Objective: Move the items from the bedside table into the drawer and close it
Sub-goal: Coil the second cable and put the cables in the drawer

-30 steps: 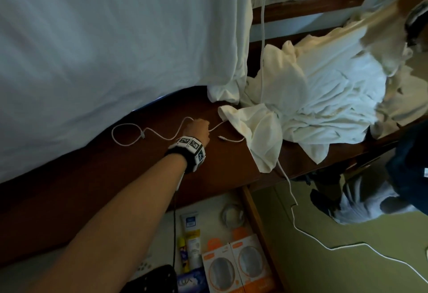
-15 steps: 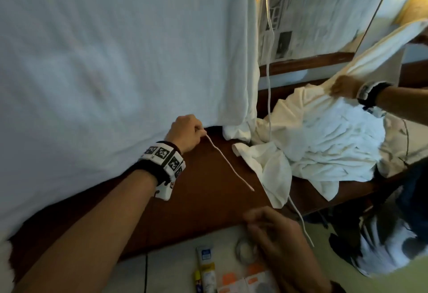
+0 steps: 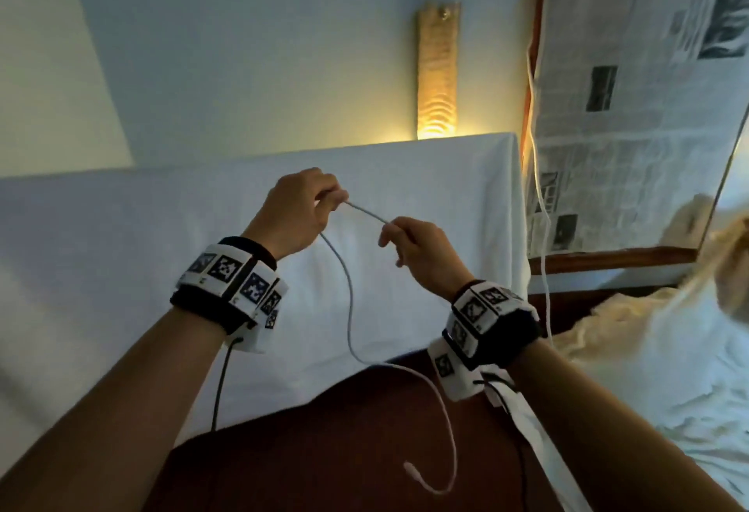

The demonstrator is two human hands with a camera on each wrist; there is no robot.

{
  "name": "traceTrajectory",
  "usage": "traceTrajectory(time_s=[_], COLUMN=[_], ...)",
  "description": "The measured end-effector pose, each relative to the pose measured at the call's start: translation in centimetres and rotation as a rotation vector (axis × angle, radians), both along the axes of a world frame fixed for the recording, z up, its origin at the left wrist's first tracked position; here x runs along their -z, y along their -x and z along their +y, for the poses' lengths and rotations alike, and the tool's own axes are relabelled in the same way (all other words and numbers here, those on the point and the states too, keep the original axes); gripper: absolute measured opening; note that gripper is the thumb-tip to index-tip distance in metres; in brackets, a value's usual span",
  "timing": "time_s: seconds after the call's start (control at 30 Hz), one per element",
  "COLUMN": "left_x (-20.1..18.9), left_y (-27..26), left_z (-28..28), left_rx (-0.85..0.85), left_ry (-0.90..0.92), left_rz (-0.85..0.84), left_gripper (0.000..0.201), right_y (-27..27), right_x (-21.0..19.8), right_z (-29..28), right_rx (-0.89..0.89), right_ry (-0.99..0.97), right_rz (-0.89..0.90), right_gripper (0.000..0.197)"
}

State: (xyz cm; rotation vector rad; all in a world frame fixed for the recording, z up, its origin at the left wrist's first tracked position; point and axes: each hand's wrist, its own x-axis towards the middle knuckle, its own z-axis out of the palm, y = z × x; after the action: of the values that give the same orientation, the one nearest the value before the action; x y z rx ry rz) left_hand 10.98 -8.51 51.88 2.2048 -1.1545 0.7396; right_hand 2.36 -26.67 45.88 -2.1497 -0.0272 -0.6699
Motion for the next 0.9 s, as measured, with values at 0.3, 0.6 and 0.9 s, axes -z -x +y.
traceTrajectory(time_s=[0.3,0.6,0.9], left_x=[-1.1,-2.6,-3.4], left_y=[-0.2,1.0,-1.0], left_z=[5.7,4.6,6.6], left_rx=[-0.048,0.035,-0.017], left_ry=[-0.076,0.290,0.397], left_rz=[0.375,0.200,0.125], left_gripper=[0.042,0.029,0.027], right_y=[-0.1,-0.2,1.2], right_x=[-6.6,-9.4,-9.6], right_z=[1.4,4.0,3.4], right_rx=[-0.152,-0.412,-0.592], right_ry=[-0.070,-0.330,-0.726], right_rz=[0.049,0.232,0.324], right_gripper=[0.046,0.041,0.043])
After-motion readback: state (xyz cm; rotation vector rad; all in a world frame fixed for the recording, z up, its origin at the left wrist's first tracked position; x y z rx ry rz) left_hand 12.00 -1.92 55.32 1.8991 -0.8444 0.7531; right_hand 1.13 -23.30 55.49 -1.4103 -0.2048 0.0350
